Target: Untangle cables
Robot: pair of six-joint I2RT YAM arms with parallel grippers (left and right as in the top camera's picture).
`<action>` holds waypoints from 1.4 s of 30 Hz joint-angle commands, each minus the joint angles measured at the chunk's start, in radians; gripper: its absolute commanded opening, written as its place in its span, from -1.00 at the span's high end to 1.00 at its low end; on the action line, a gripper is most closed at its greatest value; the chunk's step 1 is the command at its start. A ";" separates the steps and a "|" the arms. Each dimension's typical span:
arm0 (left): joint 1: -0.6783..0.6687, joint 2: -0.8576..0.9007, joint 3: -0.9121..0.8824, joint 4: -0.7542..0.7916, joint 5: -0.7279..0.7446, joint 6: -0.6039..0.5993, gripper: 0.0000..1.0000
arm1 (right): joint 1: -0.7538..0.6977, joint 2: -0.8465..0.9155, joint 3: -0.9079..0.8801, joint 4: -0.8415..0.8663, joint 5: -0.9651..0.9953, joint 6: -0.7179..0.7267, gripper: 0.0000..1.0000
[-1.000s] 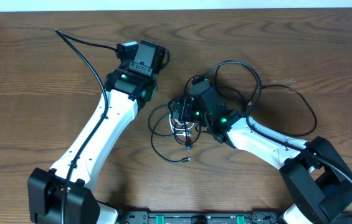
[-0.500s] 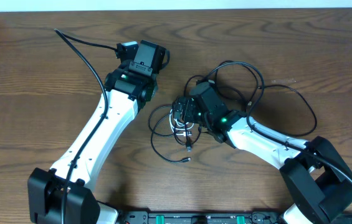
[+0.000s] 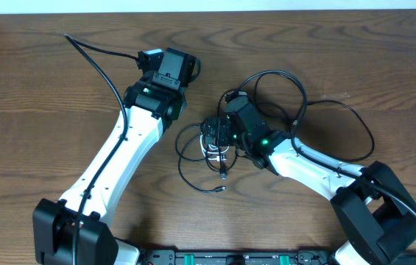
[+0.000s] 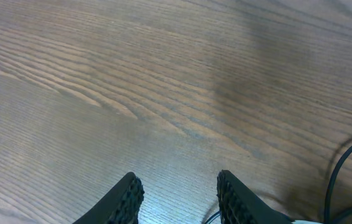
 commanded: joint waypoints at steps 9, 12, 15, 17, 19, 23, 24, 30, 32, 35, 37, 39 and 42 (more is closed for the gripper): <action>0.003 0.010 0.000 -0.003 -0.002 -0.005 0.20 | -0.017 0.009 -0.016 0.027 -0.092 -0.146 -0.79; 0.003 0.010 0.000 -0.004 -0.002 -0.005 0.20 | -0.017 0.009 -0.037 0.053 -0.095 -0.168 -0.56; 0.003 0.010 0.000 -0.005 -0.002 -0.005 0.20 | -0.018 0.009 -0.059 0.079 -0.083 -0.172 -0.57; 0.003 0.010 0.000 -0.004 -0.002 -0.005 0.20 | -0.024 0.009 -0.066 0.082 -0.073 -0.173 -0.57; 0.003 0.010 0.000 -0.004 -0.002 -0.005 0.21 | -0.028 0.009 -0.073 0.081 -0.044 -0.198 -0.57; 0.003 0.010 0.000 -0.004 -0.002 -0.005 0.20 | -0.042 0.009 -0.086 0.080 -0.011 -0.201 -0.59; 0.003 0.010 0.000 -0.004 -0.002 -0.005 0.21 | -0.043 0.009 -0.086 0.080 -0.017 -0.202 -0.57; 0.003 0.010 0.000 -0.005 -0.002 -0.005 0.21 | -0.043 0.069 -0.086 0.132 -0.064 -0.205 -0.54; 0.003 0.010 0.000 -0.007 -0.002 -0.005 0.20 | -0.044 0.115 -0.086 0.202 -0.169 -0.205 -0.21; 0.003 0.010 0.000 -0.010 -0.002 -0.005 0.20 | -0.050 0.123 -0.086 0.243 -0.236 -0.205 0.01; 0.003 0.010 0.000 -0.011 -0.003 -0.005 0.20 | -0.056 0.112 -0.086 0.237 -0.244 -0.205 0.12; 0.003 0.010 0.000 -0.011 -0.003 -0.005 0.21 | -0.061 0.100 -0.086 0.221 -0.249 -0.205 0.21; 0.003 0.010 0.000 -0.011 -0.003 -0.005 0.20 | -0.066 0.088 -0.086 0.207 -0.248 -0.205 0.29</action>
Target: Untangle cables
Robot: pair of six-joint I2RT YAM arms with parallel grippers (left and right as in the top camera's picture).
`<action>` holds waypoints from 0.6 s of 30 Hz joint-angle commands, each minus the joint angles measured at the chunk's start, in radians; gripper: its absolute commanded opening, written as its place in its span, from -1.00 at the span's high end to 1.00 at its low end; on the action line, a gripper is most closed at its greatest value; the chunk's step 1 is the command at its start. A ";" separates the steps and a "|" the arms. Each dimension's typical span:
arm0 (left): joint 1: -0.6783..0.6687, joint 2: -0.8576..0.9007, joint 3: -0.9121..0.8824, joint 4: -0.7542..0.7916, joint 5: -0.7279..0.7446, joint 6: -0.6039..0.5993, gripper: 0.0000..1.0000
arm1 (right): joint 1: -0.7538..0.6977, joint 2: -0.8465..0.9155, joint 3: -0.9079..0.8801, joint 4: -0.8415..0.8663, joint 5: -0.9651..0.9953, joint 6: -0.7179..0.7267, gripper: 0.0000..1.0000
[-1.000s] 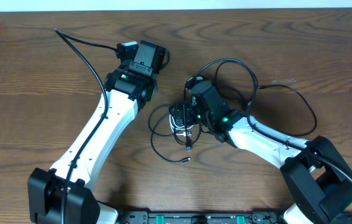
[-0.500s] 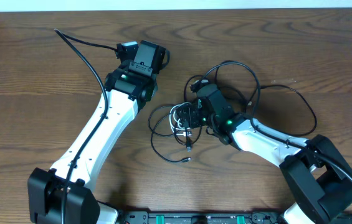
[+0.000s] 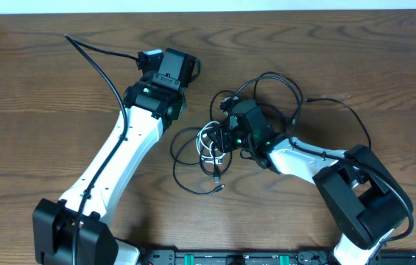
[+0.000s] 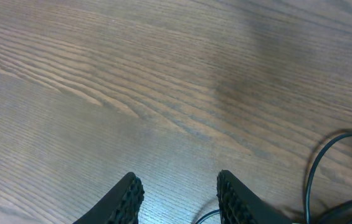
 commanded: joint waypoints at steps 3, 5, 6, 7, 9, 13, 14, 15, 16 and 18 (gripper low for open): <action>0.003 0.010 0.000 -0.004 -0.003 -0.005 0.20 | -0.019 -0.044 -0.008 -0.025 -0.033 -0.007 0.32; 0.003 0.010 0.000 -0.004 -0.003 -0.005 0.20 | -0.024 -0.061 -0.008 -0.039 -0.032 -0.007 0.33; 0.003 0.009 0.000 -0.004 -0.003 -0.005 0.20 | -0.028 -0.075 -0.008 -0.048 -0.032 -0.007 0.33; 0.003 0.010 0.000 -0.004 -0.003 -0.005 0.19 | -0.031 -0.085 -0.008 -0.054 -0.032 -0.007 0.33; 0.003 0.010 0.000 -0.003 -0.003 -0.005 0.19 | -0.039 -0.119 -0.008 -0.074 -0.013 -0.008 0.33; 0.003 0.010 0.000 0.003 -0.003 -0.005 0.18 | -0.044 -0.191 -0.008 -0.148 0.034 -0.008 0.33; 0.003 0.010 0.000 0.005 -0.003 -0.005 0.17 | -0.044 -0.205 -0.008 -0.164 0.034 -0.008 0.34; 0.003 0.010 0.000 0.007 -0.003 -0.005 0.17 | -0.044 -0.214 -0.008 -0.174 0.034 -0.007 0.36; 0.003 0.010 0.000 0.007 -0.003 -0.005 0.09 | -0.044 -0.224 -0.008 -0.187 0.033 -0.007 0.38; 0.003 0.010 0.000 0.008 -0.003 -0.005 0.09 | -0.043 -0.236 -0.008 -0.205 0.021 -0.007 0.45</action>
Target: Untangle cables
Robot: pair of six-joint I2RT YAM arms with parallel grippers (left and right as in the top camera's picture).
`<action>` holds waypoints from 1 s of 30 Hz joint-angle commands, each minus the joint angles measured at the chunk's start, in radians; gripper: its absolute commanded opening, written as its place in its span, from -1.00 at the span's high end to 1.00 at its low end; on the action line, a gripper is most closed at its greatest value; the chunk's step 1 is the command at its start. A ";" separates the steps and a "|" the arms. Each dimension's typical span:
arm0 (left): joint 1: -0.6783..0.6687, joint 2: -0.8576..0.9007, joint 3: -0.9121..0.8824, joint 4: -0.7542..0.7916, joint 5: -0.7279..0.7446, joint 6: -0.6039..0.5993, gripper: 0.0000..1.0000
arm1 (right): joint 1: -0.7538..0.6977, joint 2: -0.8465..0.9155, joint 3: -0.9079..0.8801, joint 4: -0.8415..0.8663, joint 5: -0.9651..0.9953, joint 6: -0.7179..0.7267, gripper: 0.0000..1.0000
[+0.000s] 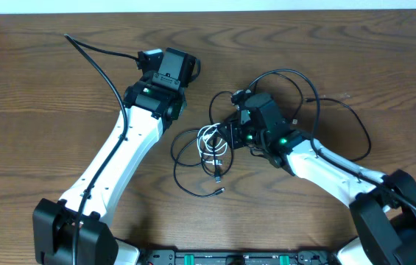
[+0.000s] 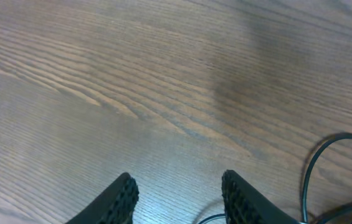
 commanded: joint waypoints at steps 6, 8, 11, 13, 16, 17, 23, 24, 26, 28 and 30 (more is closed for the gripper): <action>0.003 0.010 0.000 0.002 -0.003 -0.002 0.09 | -0.004 -0.032 -0.005 -0.041 -0.078 -0.007 0.75; 0.003 0.010 0.000 0.002 -0.003 -0.002 0.09 | -0.004 -0.032 -0.005 -0.044 -0.078 -0.007 0.98; 0.003 0.010 0.000 0.002 -0.003 -0.002 0.09 | -0.005 -0.036 -0.005 -0.040 -0.077 -0.005 0.98; 0.003 0.010 0.000 0.002 -0.003 -0.002 0.09 | -0.009 -0.044 -0.002 -0.033 -0.077 -0.004 0.98; 0.003 0.010 0.000 0.002 -0.003 -0.002 0.09 | -0.031 -0.072 0.003 -0.033 -0.074 -0.004 0.98; 0.003 0.010 0.000 0.002 -0.003 -0.002 0.09 | -0.037 -0.084 0.003 -0.033 -0.074 -0.004 0.98; 0.003 0.010 0.000 0.003 -0.003 -0.002 0.07 | -0.097 -0.177 0.011 -0.034 -0.062 -0.008 0.98; 0.003 0.010 0.000 0.003 -0.003 -0.002 0.07 | -0.114 -0.201 0.017 -0.036 -0.063 -0.008 0.97; 0.003 0.010 0.000 0.003 -0.003 -0.002 0.06 | -0.151 -0.259 0.035 -0.038 -0.064 -0.008 0.98; 0.003 0.010 0.000 0.003 -0.003 -0.002 0.06 | -0.173 -0.305 0.054 -0.042 -0.070 -0.007 0.98; 0.003 0.010 0.000 0.004 -0.003 -0.003 0.06 | -0.194 -0.349 0.077 -0.046 -0.083 -0.007 0.98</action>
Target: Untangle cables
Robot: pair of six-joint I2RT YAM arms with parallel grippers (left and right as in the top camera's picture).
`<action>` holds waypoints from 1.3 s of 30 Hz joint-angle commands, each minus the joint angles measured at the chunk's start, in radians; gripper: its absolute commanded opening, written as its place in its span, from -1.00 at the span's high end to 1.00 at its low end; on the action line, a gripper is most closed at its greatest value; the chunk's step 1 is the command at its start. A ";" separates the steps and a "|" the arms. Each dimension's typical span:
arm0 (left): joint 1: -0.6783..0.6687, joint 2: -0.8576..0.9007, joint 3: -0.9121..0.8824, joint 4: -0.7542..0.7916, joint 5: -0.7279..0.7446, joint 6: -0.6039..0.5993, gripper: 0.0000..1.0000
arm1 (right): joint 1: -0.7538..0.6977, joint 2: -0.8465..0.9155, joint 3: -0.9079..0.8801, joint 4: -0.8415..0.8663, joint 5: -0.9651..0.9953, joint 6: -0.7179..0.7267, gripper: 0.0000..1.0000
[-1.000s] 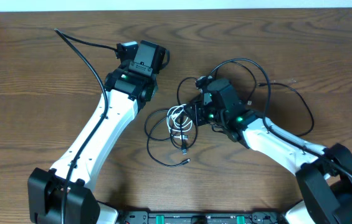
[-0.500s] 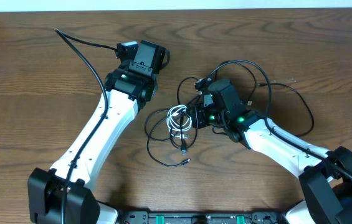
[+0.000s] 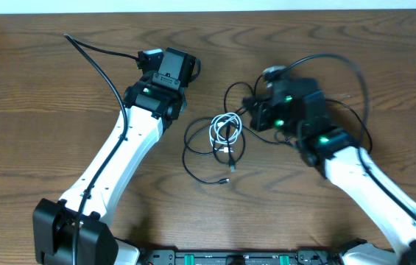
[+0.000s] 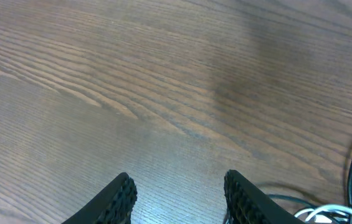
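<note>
A white cable (image 3: 224, 131) lies coiled at the table's middle, inside a loose black cable (image 3: 202, 163) whose plug end lies near the front. More black loops (image 3: 325, 59) rise around my right gripper (image 3: 254, 110), which sits right of the coil, raised, and appears shut on the black cable; its fingers are dark and largely hidden. My left gripper (image 4: 179, 202) hovers open over bare wood, left of the cables, nothing between its fingers (image 4: 121, 198). The white cable (image 4: 334, 211) and a black strand show at that view's lower right.
The left arm's own black lead (image 3: 93, 55) runs across the wooden table (image 3: 38, 132) to the far left. The white wall edge (image 3: 208, 6) borders the back. A black rail (image 3: 230, 258) lies along the front edge.
My right gripper has moved right and up, away from the coil, taking black loops with it. The white coil now lies apart from the gripper. My left gripper has not moved.
My right gripper sat on the tangle of white and black cable at the centre. It then stood slightly further left with the bundle, then further right beside it. Now it is raised to the right, the white coil left behind. The left arm stayed still, open.
</note>
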 commanded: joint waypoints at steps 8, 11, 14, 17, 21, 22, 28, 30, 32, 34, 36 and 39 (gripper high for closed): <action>0.003 0.010 0.000 0.008 -0.002 -0.040 -0.03 | -0.058 -0.173 0.136 -0.113 -0.025 -0.053 0.98; 0.003 0.010 0.000 0.008 -0.002 -0.040 -0.03 | -0.058 -0.140 0.136 -0.232 -0.013 -0.120 0.98; 0.003 0.010 0.000 0.008 -0.002 -0.040 -0.03 | -0.058 -0.076 0.136 -0.317 0.040 -0.183 0.55; 0.003 0.010 0.000 0.009 -0.002 -0.040 -0.03 | -0.055 0.045 0.136 -0.338 0.043 -0.227 0.24; 0.003 0.010 0.000 0.008 -0.002 -0.040 -0.03 | -0.052 0.225 0.136 -0.289 -0.004 -0.257 0.18; 0.003 0.010 0.000 0.008 -0.002 -0.040 -0.03 | -0.052 0.262 0.136 -0.268 -0.051 -0.278 0.18; 0.003 0.011 0.000 0.008 -0.003 -0.040 -0.04 | -0.035 0.384 0.136 -0.197 -0.136 -0.340 0.07; 0.003 0.012 0.000 0.008 -0.003 -0.040 -0.04 | -0.029 0.413 0.136 -0.189 -0.136 -0.351 0.05; 0.003 0.013 0.000 0.009 -0.003 -0.040 -0.04 | -0.023 0.444 0.136 -0.176 -0.157 -0.370 0.14; 0.003 0.017 0.000 0.011 -0.003 -0.040 -0.04 | -0.019 0.465 0.135 -0.158 -0.196 -0.387 0.17; 0.003 0.022 0.000 0.014 -0.003 -0.040 -0.04 | -0.011 0.480 0.136 -0.134 -0.214 -0.390 0.15; 0.003 0.031 0.000 0.016 -0.003 -0.040 -0.04 | 0.000 0.489 0.136 -0.123 -0.209 -0.397 0.14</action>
